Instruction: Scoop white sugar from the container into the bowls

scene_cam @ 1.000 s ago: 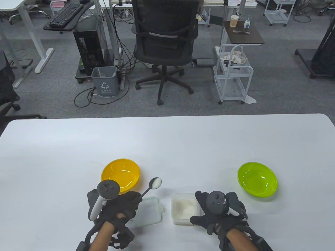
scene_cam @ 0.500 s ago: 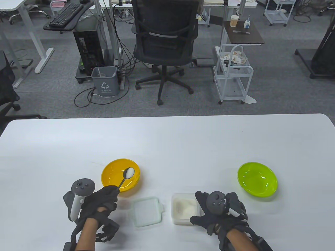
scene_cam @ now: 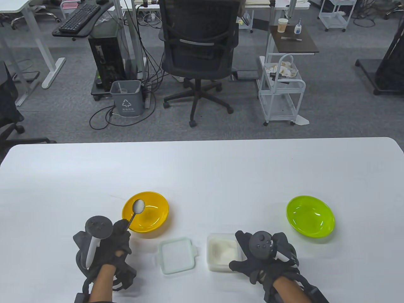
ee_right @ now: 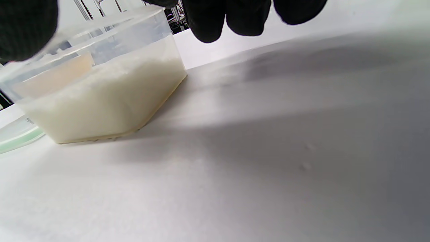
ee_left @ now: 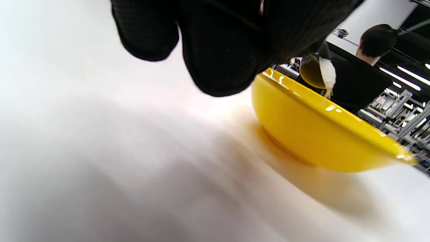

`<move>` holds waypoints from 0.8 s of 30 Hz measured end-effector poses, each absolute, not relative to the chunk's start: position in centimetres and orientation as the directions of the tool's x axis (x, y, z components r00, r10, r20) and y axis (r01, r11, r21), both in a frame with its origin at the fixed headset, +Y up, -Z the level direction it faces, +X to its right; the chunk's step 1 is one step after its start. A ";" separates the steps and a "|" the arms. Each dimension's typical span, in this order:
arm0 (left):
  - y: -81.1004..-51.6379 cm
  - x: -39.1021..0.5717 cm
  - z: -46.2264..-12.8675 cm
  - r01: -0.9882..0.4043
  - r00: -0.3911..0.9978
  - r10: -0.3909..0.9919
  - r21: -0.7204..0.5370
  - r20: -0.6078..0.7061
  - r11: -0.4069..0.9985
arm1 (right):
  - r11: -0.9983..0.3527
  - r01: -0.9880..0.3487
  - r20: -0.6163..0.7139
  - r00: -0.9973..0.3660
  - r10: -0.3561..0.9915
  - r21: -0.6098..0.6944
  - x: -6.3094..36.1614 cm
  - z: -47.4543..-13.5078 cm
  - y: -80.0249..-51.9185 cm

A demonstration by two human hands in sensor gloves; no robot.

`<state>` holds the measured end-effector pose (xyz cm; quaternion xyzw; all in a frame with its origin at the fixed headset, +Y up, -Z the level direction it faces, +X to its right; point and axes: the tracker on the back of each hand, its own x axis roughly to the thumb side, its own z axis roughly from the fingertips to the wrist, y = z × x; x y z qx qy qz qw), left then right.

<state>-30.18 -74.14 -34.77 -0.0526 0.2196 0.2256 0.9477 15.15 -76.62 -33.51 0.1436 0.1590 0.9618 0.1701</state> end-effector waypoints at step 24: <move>-72.2 -24.5 -34.2 0.121 0.943 -0.080 0.109 -0.324 0.987 | -0.890 -0.286 0.218 -0.901 0.376 0.354 15.1 -33.4 -76.7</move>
